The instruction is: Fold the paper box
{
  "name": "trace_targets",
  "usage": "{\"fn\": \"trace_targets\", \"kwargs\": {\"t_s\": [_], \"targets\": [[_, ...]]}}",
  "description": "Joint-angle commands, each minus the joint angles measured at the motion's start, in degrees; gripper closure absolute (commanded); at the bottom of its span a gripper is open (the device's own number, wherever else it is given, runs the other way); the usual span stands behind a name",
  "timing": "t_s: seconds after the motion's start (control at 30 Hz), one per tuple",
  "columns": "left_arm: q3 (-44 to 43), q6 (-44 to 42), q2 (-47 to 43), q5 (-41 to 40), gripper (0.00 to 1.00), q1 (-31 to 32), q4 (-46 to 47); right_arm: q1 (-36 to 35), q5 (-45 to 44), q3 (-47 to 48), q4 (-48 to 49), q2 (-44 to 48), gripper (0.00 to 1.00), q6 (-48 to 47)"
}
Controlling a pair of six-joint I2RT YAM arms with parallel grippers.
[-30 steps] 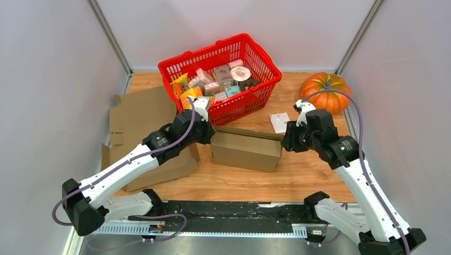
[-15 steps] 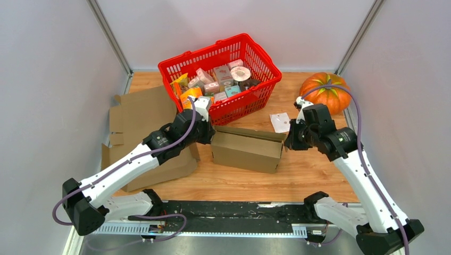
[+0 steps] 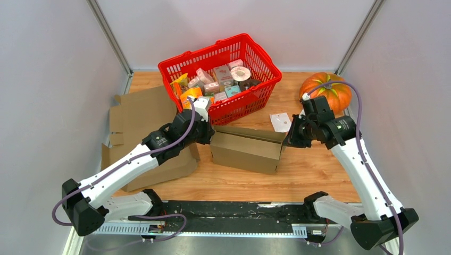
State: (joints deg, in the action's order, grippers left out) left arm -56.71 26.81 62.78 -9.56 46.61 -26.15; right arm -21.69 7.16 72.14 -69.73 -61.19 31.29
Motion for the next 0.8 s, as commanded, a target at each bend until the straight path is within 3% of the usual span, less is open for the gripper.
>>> {"fn": "trace_targets", "kwargs": {"t_s": [0.0,0.63,0.77], "targets": [[2.0,-0.4,1.1,3.5,1.0,0.5,-7.6,1.8,4.7,4.8,-0.3,-1.6,1.0,6.2],[2.3,-0.1,0.7,4.6,1.0,0.5,-6.5,3.9,9.5,9.0,-2.5,-7.5,1.0,10.6],[2.8,0.0,0.5,4.7,1.0,0.5,-6.0,3.9,10.5,5.7,-1.2,-6.5,1.0,11.0]]}}
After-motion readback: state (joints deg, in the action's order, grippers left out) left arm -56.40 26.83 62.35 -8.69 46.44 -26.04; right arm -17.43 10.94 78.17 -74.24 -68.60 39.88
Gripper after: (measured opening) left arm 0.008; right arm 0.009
